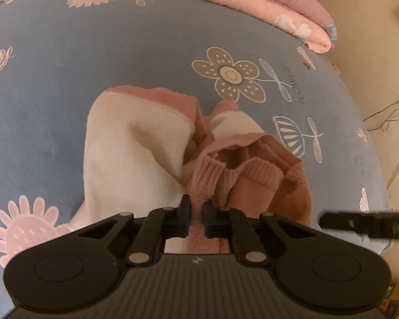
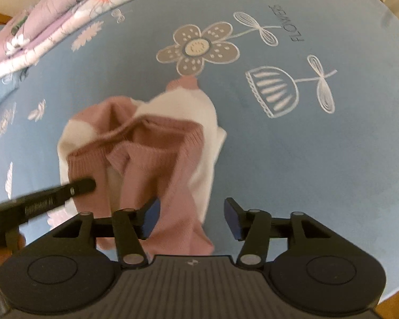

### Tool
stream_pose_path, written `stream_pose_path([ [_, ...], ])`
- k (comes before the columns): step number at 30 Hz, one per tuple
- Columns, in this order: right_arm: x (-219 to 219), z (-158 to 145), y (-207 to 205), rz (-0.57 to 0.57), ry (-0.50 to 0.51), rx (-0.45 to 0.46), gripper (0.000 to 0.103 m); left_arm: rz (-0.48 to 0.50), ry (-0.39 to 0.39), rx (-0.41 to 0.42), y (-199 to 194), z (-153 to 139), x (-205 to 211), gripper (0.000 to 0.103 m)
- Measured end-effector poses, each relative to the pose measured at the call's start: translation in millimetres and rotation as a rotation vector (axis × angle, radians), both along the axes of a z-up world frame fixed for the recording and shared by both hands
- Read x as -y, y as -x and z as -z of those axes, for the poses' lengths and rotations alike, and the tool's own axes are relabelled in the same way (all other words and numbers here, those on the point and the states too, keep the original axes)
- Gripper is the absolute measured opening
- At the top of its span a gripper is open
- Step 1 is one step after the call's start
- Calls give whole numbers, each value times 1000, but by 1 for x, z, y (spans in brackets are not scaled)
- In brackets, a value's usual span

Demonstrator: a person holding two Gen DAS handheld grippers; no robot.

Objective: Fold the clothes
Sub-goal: 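Grasp the pink ribbed edge with the left tool while the right tool holds the hem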

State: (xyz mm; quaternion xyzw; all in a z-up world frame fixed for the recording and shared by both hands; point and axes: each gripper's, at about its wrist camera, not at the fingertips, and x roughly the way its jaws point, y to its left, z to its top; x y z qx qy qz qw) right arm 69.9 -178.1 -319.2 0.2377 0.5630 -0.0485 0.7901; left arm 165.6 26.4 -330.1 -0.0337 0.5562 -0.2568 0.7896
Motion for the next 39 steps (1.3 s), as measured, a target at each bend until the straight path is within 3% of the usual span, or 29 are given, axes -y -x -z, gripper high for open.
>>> stream_pose_path([
  [10, -3, 21, -32, 71, -8, -34, 60, -22, -11, 3, -10, -6, -17, 7],
  [12, -4, 30, -35, 67, -15, -54, 52, -26, -14, -11, -13, -2, -16, 7],
  [14, -5, 37, -37, 56, -29, -73, 29, -32, -16, -29, -17, 1, -15, 7],
  [17, -6, 44, -38, 48, -34, -91, 17, -43, -23, -42, -18, 3, -13, 7],
  [22, -12, 47, -36, 27, 17, -80, 14, -48, -46, -48, -19, 7, -7, 7],
  [26, -9, 54, -37, 47, -23, -126, 16, -42, -54, -51, -19, 8, -5, 7],
  [29, -8, 54, -39, 52, -40, -121, 23, -35, -58, -54, -20, 9, -4, 7],
  [33, -10, 55, -43, 45, -47, -120, 23, -30, -63, -60, -21, 11, -2, 7],
  [35, -11, 55, -45, 40, -40, -128, 13, -30, -67, -62, -22, 11, -1, 8],
  [39, -15, 52, -46, -10, -22, -126, 12, -24, -81, -58, -21, 12, 1, 8],
])
